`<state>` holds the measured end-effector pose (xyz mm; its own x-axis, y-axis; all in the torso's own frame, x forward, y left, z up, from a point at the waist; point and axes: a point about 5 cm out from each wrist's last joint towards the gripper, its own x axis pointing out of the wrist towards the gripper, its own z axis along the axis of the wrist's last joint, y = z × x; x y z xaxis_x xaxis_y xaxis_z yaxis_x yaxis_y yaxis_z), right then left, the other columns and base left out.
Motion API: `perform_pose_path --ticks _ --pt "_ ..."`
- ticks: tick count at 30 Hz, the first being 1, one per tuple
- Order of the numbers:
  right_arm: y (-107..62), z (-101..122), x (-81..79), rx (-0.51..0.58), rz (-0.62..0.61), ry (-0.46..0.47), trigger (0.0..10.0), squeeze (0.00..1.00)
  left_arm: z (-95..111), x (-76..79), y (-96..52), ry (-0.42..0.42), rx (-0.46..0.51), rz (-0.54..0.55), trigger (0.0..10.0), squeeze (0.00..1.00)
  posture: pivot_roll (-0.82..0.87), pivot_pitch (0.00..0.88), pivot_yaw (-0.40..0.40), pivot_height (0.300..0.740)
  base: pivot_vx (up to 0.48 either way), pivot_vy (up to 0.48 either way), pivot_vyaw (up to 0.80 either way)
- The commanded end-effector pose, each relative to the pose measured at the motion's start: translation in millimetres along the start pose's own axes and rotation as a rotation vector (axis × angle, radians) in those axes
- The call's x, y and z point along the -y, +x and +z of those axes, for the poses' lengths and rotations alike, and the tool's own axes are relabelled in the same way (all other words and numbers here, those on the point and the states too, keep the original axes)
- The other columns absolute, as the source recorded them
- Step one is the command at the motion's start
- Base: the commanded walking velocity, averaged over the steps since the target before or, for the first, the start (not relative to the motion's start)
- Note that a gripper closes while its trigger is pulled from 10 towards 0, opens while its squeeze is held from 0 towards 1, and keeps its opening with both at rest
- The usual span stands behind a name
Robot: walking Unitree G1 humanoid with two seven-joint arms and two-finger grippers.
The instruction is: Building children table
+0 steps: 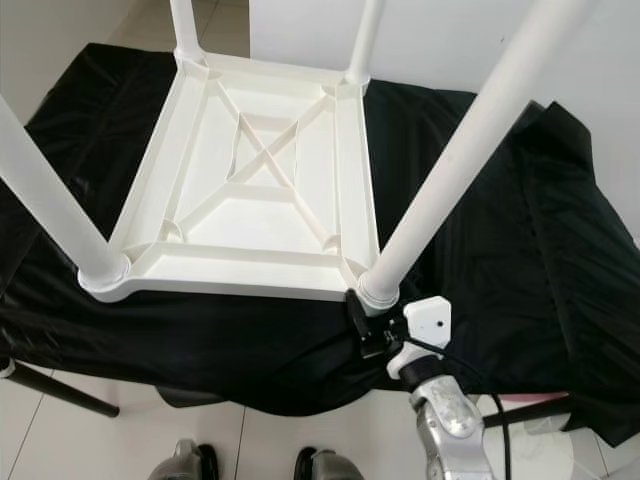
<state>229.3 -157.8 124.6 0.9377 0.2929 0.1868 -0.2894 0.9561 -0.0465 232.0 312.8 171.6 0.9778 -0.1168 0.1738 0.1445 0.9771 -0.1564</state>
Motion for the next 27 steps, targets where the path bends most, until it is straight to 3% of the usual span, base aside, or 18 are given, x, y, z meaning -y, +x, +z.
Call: perform_pose_path --ticks 1,2,5,9,11,12,15,20,23,27 --pt "7.5 -0.8 -5.5 0.013 0.008 0.015 10.0 0.0 -11.4 25.0 -19.4 -0.033 -0.116 -0.303 10.0 0.0 0.05 0.154 -0.087 0.74 0.0 0.0 0.0" --pt "7.5 -0.8 -5.5 0.013 0.008 0.015 10.0 0.0 -11.4 25.0 -19.4 -0.033 -0.116 -0.303 10.0 0.0 0.05 0.154 -0.087 0.74 0.0 0.0 0.0" --pt "16.7 -3.5 -8.8 0.014 0.018 0.025 10.0 0.0 -24.9 47.6 -35.2 -0.074 -0.236 -0.442 10.0 0.0 0.06 0.149 -0.088 0.74 0.0 0.0 0.0" --pt "21.1 -6.1 -11.1 0.007 0.032 0.023 10.0 0.0 -31.5 65.4 -41.9 -0.097 -0.301 -0.516 10.0 0.0 0.07 0.148 -0.09 0.74 0.0 0.0 0.0" --pt "30.2 -7.1 -10.6 0.011 0.038 0.024 10.0 0.0 -38.8 91.1 -47.4 -0.144 -0.353 -0.604 10.0 0.0 0.07 0.141 -0.091 0.74 0.0 0.0 0.0" --pt "30.2 -7.1 -10.6 0.011 0.038 0.024 10.0 0.0 -38.8 91.1 -47.4 -0.144 -0.353 -0.604 10.0 0.0 0.07 0.141 -0.091 0.74 0.0 0.0 0.0" --pt "46.5 -11.1 -9.3 0.013 0.044 0.031 10.0 0.0 -52.1 117.7 -53.5 -0.166 -0.436 -0.695 10.0 0.0 0.07 0.134 -0.085 0.74 0.0 0.0 0.0" --pt "54.8 -11.4 -7.3 0.014 0.042 0.033 10.0 0.0 -56.1 126.2 -49.2 -0.158 -0.427 -0.705 10.0 0.0 0.08 0.13 -0.087 0.74 0.0 0.0 0.0" --pt "49.9 -8.2 -7.9 0.024 0.049 0.031 10.0 0.0 -51.1 135.9 -47.3 -0.166 -0.398 -0.722 10.0 0.0 0.08 0.128 -0.087 0.74 0.0 0.0 0.0" --pt "34.1 -1.3 -9.5 0.039 0.048 0.028 10.0 0.0 -47.0 160.8 -43.1 -0.128 -0.342 -0.717 10.0 0.0 0.08 0.123 -0.085 0.74 0.0 0.0 0.0"
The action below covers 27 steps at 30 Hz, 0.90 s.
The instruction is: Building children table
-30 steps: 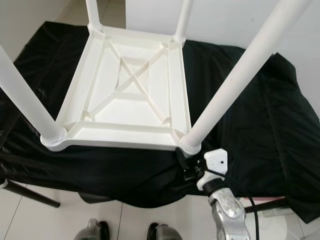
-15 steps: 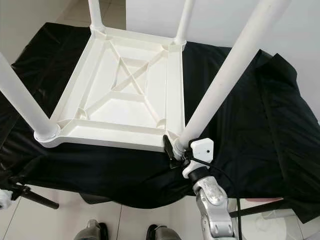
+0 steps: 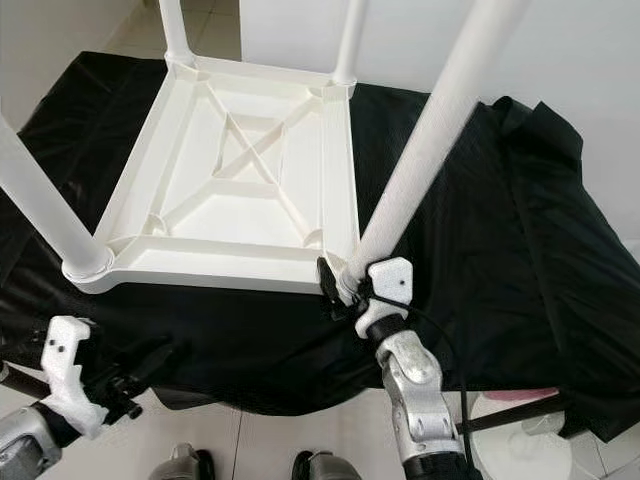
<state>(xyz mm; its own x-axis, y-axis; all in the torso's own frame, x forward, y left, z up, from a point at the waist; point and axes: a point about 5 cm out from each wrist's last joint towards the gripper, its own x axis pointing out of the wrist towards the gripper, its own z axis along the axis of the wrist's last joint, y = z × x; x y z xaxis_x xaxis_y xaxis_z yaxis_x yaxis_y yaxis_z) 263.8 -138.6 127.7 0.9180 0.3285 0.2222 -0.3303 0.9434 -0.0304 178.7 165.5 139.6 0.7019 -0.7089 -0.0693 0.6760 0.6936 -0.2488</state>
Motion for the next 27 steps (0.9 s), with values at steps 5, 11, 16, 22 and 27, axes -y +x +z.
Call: perform_pose_path --ticks 5,11,16,22,27 --pt "-13.6 11.6 -1.4 0.034 -0.023 -0.002 10.0 0.0 6.3 23.9 21.4 0.039 0.051 -0.054 10.0 0.0 0.08 0.12 -0.083 0.74 0.0 0.0 0.0" --pt "-24.5 24.2 9.5 0.063 -0.138 -0.051 10.0 0.0 26.9 24.5 38.3 0.039 0.194 0.044 10.0 0.0 0.06 0.127 -0.08 0.74 0.0 0.0 0.0" --pt "-24.2 37.3 13.8 0.094 -0.2 -0.08 10.0 0.0 37.6 25.2 48.4 0.075 0.26 0.088 10.0 0.0 0.04 0.126 -0.069 0.74 0.0 0.0 0.0" --pt "-16.4 55.6 11.9 0.146 -0.246 -0.1 10.0 0.0 52.6 25.2 62.4 0.134 0.342 0.159 10.0 0.0 0.03 0.113 -0.065 0.74 0.0 0.0 0.0" --pt "-12.4 62.5 8.5 0.167 -0.251 -0.093 10.0 0.0 58.2 24.1 67.3 0.155 0.367 0.184 10.0 0.0 0.02 0.107 -0.066 0.74 0.0 0.0 0.0"
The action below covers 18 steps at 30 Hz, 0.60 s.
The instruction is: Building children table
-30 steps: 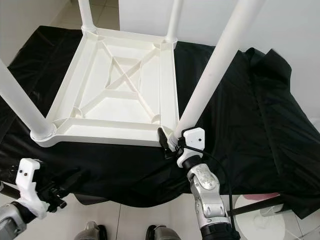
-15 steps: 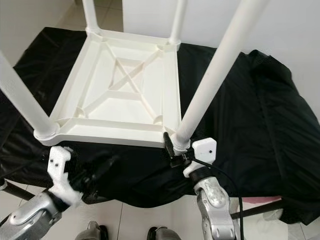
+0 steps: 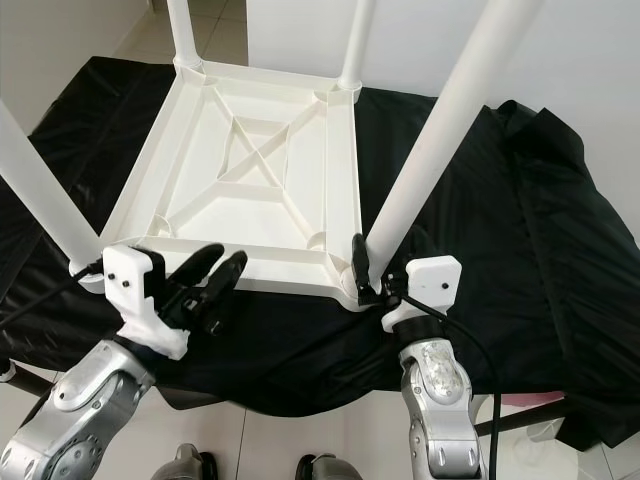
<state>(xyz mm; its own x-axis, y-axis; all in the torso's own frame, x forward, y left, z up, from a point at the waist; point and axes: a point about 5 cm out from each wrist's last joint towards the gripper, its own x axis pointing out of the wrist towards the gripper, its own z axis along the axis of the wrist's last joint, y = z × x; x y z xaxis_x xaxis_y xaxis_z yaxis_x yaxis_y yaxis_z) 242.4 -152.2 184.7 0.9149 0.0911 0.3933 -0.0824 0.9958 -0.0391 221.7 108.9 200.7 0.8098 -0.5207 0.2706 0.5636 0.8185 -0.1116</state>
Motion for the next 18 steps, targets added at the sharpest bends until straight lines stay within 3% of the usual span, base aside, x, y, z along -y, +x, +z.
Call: perform_pose_path --ticks 1,11,18 --pt "-0.4 1.6 1.3 -0.003 -0.011 -0.008 10.0 0.0 -3.6 -0.7 0.1 0.005 -0.012 0.03 10.0 0.0 0.02 0.107 -0.066 0.74 0.0 0.0 0.0" --pt "-4.0 -1.2 -9.4 -0.045 0.006 0.01 10.0 0.0 -7.3 -5.7 6.3 0.028 -0.015 0.083 10.0 0.0 0.02 0.106 -0.065 0.74 0.0 0.0 0.0" --pt "-4.1 -2.9 -8.9 -0.056 -0.003 0.01 10.0 0.0 -7.3 -6.8 7.7 0.028 -0.017 0.088 10.0 0.0 0.02 0.105 -0.064 0.74 -0.266 0.0 0.0"
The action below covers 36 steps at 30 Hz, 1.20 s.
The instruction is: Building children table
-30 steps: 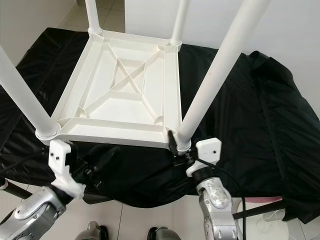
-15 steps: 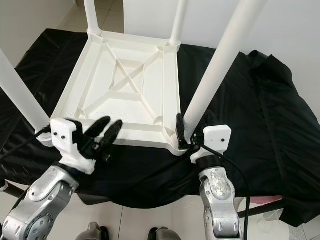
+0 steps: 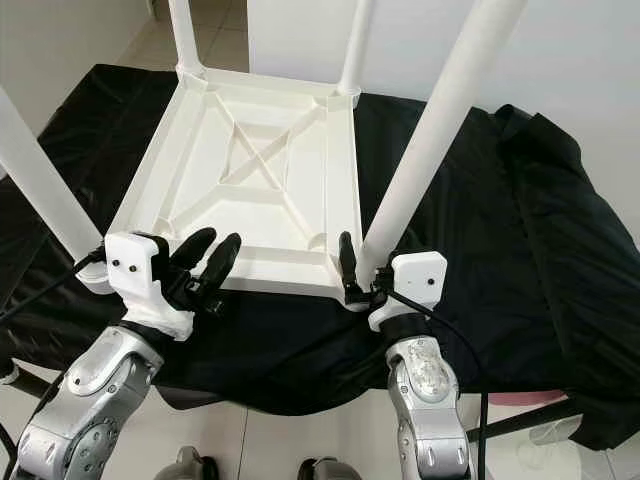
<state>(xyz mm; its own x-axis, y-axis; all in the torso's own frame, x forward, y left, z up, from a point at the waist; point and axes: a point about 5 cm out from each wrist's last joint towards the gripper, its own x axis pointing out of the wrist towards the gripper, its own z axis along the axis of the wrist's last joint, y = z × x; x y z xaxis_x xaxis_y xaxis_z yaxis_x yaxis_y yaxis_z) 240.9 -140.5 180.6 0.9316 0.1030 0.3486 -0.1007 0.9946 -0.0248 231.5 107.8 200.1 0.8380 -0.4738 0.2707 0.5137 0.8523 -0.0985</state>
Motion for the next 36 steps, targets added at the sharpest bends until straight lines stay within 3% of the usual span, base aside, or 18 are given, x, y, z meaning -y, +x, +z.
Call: perform_pose_path --ticks 1,17,28,32,36 --pt "-2.5 -0.5 3.1 -0.012 -0.017 -0.01 10.0 0.0 -5.1 -2.3 -0.3 0.0 -0.024 0.034 10.0 0.0 0.02 0.104 -0.064 0.74 -0.27 0.0 0.0" --pt "-6.3 -3.7 3.2 -0.038 -0.031 -0.007 10.0 0.0 -5.4 -0.8 -1.7 0.012 -0.033 0.039 10.0 0.0 0.03 0.116 -0.065 0.74 -0.277 0.0 0.0" --pt "-7.1 -5.3 2.3 -0.045 -0.032 -0.009 10.0 0.0 -3.0 0.0 3.9 0.034 -0.02 0.058 10.0 0.0 0.03 0.117 -0.063 0.74 0.0 0.0 0.0" --pt "-3.5 -8.4 13.8 -0.061 -0.142 -0.063 10.0 0.0 2.3 2.2 15.4 0.027 0.001 0.106 10.0 0.0 0.03 0.115 -0.063 0.74 0.0 0.0 0.0" --pt "-1.6 -9.8 16.5 -0.071 -0.167 -0.071 10.0 0.0 0.9 0.3 19.7 0.025 -0.013 0.132 10.0 0.0 0.03 0.114 -0.064 0.74 0.0 0.0 0.0"
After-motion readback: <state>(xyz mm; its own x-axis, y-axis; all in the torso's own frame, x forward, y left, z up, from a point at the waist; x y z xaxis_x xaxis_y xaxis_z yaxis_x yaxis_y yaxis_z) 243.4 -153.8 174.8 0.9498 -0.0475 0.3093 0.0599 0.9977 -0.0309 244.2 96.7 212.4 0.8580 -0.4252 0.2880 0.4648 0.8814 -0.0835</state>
